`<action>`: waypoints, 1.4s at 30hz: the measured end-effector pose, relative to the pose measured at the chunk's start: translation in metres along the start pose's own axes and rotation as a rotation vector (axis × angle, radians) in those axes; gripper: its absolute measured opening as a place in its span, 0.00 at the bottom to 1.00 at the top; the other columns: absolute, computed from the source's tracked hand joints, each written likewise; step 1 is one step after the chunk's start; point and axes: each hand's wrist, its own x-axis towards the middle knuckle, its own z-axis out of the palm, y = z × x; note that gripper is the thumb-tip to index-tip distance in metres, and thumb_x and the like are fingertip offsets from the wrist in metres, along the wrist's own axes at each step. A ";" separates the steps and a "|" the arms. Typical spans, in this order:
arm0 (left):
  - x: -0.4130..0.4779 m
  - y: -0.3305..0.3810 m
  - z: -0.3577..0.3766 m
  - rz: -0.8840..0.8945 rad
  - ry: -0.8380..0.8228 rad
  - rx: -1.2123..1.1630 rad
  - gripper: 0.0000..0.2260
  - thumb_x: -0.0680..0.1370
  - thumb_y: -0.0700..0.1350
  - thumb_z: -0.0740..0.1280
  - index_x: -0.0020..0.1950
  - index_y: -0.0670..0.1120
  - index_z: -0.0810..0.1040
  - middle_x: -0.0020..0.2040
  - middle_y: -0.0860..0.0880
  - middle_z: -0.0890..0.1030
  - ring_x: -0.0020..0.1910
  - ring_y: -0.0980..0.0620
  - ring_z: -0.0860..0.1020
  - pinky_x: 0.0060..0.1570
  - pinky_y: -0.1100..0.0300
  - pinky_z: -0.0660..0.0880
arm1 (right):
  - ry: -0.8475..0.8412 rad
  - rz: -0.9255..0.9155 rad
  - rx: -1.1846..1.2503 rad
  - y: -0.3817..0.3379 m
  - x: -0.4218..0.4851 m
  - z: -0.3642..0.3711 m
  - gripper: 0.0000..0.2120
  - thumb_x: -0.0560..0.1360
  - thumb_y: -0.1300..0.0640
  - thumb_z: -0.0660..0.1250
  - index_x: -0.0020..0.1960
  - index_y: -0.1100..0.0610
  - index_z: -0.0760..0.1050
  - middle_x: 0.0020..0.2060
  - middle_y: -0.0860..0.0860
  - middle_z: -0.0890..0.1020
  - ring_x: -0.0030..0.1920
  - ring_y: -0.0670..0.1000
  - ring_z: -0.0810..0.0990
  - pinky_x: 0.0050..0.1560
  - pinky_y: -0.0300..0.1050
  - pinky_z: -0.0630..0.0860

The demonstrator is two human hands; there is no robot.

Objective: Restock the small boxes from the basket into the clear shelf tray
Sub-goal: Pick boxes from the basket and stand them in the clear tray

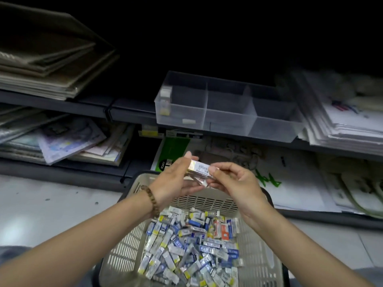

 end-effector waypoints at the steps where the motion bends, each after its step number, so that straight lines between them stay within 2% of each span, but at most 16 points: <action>1: 0.000 0.001 0.000 0.016 -0.007 0.023 0.14 0.77 0.51 0.60 0.59 0.47 0.74 0.52 0.42 0.81 0.46 0.47 0.83 0.44 0.60 0.80 | 0.012 -0.004 -0.012 0.000 0.001 0.000 0.08 0.70 0.60 0.73 0.48 0.58 0.79 0.39 0.56 0.84 0.33 0.47 0.82 0.38 0.34 0.79; 4: 0.003 0.006 0.001 0.109 0.005 0.082 0.12 0.78 0.46 0.62 0.60 0.47 0.72 0.53 0.42 0.79 0.47 0.50 0.81 0.45 0.62 0.80 | 0.020 0.044 -0.065 -0.002 0.004 0.000 0.15 0.69 0.51 0.72 0.53 0.55 0.79 0.46 0.55 0.83 0.35 0.45 0.82 0.43 0.39 0.81; 7: 0.005 0.016 0.003 0.258 0.045 0.212 0.14 0.75 0.53 0.62 0.59 0.52 0.72 0.51 0.52 0.80 0.47 0.60 0.80 0.50 0.65 0.77 | -0.174 0.125 0.094 -0.008 0.005 0.001 0.20 0.70 0.45 0.69 0.57 0.55 0.79 0.52 0.51 0.84 0.49 0.49 0.84 0.51 0.40 0.80; 10: 0.005 0.024 0.003 0.302 0.054 0.318 0.20 0.70 0.60 0.60 0.59 0.55 0.72 0.51 0.58 0.79 0.50 0.64 0.77 0.54 0.67 0.71 | -0.216 0.077 0.198 -0.016 0.007 0.002 0.22 0.70 0.48 0.68 0.61 0.58 0.76 0.52 0.51 0.84 0.54 0.49 0.83 0.55 0.39 0.78; 14: 0.005 0.036 0.001 0.367 -0.042 0.440 0.12 0.78 0.51 0.58 0.59 0.50 0.73 0.42 0.60 0.77 0.38 0.70 0.74 0.41 0.74 0.70 | -0.164 -0.075 0.099 -0.033 0.007 0.000 0.18 0.73 0.54 0.66 0.61 0.58 0.77 0.52 0.49 0.84 0.53 0.47 0.83 0.53 0.37 0.78; 19: 0.005 0.069 -0.011 0.461 -0.120 0.416 0.13 0.71 0.54 0.63 0.53 0.52 0.78 0.45 0.63 0.82 0.44 0.68 0.78 0.40 0.75 0.71 | -0.222 -0.158 0.024 -0.060 0.015 0.007 0.15 0.75 0.55 0.66 0.60 0.58 0.77 0.53 0.52 0.84 0.55 0.49 0.82 0.53 0.38 0.79; 22: 0.009 0.090 -0.021 0.538 -0.048 0.401 0.13 0.70 0.56 0.64 0.52 0.55 0.79 0.45 0.62 0.83 0.45 0.67 0.79 0.42 0.74 0.72 | -0.325 -0.195 -0.014 -0.087 0.029 0.024 0.14 0.77 0.56 0.64 0.61 0.60 0.75 0.53 0.54 0.83 0.56 0.50 0.82 0.54 0.40 0.78; 25: 0.019 0.106 -0.034 0.607 0.100 0.407 0.17 0.69 0.60 0.64 0.55 0.56 0.78 0.50 0.52 0.83 0.49 0.54 0.79 0.50 0.61 0.76 | -0.361 -0.280 -0.132 -0.112 0.052 0.044 0.13 0.78 0.56 0.63 0.60 0.60 0.76 0.52 0.54 0.84 0.54 0.50 0.82 0.52 0.38 0.79; 26: 0.022 0.110 -0.040 0.629 0.153 0.424 0.19 0.69 0.61 0.63 0.57 0.55 0.77 0.52 0.50 0.81 0.50 0.52 0.78 0.50 0.61 0.75 | -0.362 -0.297 -0.174 -0.120 0.060 0.051 0.13 0.78 0.56 0.63 0.60 0.60 0.76 0.52 0.54 0.84 0.53 0.50 0.83 0.51 0.38 0.79; 29: 0.032 0.112 -0.058 0.620 0.272 0.403 0.27 0.70 0.63 0.56 0.66 0.54 0.70 0.58 0.61 0.74 0.53 0.68 0.74 0.47 0.79 0.67 | -0.340 -0.305 -0.308 -0.136 0.087 0.065 0.13 0.78 0.55 0.63 0.59 0.60 0.77 0.50 0.56 0.84 0.50 0.50 0.84 0.49 0.36 0.79; 30: 0.037 0.110 -0.062 0.578 0.288 0.389 0.27 0.72 0.63 0.55 0.68 0.53 0.68 0.59 0.63 0.71 0.57 0.69 0.71 0.50 0.79 0.64 | -0.331 -0.300 -0.348 -0.140 0.096 0.067 0.14 0.78 0.55 0.63 0.59 0.61 0.76 0.50 0.56 0.84 0.48 0.50 0.84 0.48 0.36 0.80; 33: 0.053 0.100 -0.070 0.434 0.239 0.346 0.28 0.75 0.62 0.52 0.72 0.50 0.65 0.68 0.58 0.67 0.69 0.57 0.65 0.70 0.61 0.60 | -0.330 -0.257 -0.442 -0.141 0.119 0.071 0.15 0.78 0.55 0.64 0.60 0.64 0.75 0.48 0.56 0.83 0.45 0.48 0.83 0.47 0.38 0.80; 35: 0.057 0.096 -0.070 0.383 0.187 0.343 0.34 0.72 0.66 0.51 0.72 0.49 0.64 0.71 0.53 0.67 0.71 0.54 0.64 0.72 0.52 0.59 | -0.337 -0.247 -0.522 -0.138 0.129 0.074 0.15 0.78 0.56 0.65 0.60 0.65 0.75 0.45 0.54 0.84 0.42 0.46 0.83 0.45 0.37 0.81; 38: 0.062 0.094 -0.071 0.390 0.188 0.318 0.37 0.68 0.70 0.51 0.69 0.50 0.68 0.68 0.51 0.71 0.69 0.54 0.67 0.71 0.50 0.61 | -0.313 -0.300 -0.610 -0.132 0.136 0.082 0.13 0.77 0.58 0.65 0.59 0.64 0.74 0.41 0.51 0.82 0.36 0.44 0.82 0.38 0.36 0.80; 40: 0.062 0.093 -0.072 0.388 0.178 0.309 0.31 0.68 0.71 0.50 0.63 0.57 0.70 0.65 0.53 0.72 0.67 0.55 0.69 0.70 0.50 0.62 | -0.291 -0.359 -0.692 -0.127 0.138 0.086 0.09 0.76 0.57 0.67 0.54 0.55 0.73 0.41 0.50 0.80 0.34 0.45 0.81 0.39 0.38 0.80; 42: 0.062 0.093 -0.074 0.381 0.159 0.314 0.29 0.69 0.70 0.50 0.63 0.58 0.70 0.65 0.53 0.73 0.67 0.55 0.69 0.70 0.50 0.63 | -0.279 -0.409 -0.777 -0.123 0.138 0.090 0.09 0.74 0.56 0.70 0.49 0.47 0.71 0.40 0.48 0.80 0.37 0.45 0.82 0.43 0.39 0.80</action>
